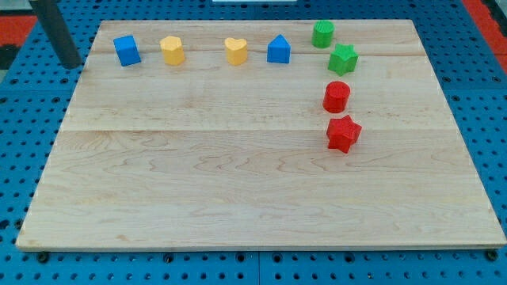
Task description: Move the yellow heart away from from yellow hexagon
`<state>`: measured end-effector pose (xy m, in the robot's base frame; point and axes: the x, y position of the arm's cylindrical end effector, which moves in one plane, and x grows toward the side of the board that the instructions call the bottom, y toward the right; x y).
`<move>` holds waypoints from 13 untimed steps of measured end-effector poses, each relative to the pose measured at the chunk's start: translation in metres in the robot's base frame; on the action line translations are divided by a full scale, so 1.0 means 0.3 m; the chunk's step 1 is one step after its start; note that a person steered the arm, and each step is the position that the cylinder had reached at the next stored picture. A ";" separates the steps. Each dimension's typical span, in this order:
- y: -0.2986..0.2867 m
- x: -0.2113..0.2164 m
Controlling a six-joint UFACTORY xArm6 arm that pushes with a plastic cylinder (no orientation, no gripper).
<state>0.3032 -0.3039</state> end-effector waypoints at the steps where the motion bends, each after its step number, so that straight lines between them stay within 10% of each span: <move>1: 0.181 -0.017; 3: 0.311 -0.099; 7: 1.181 -0.029; 10: 1.003 -0.329; 13: 1.428 -0.370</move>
<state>0.1922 0.1244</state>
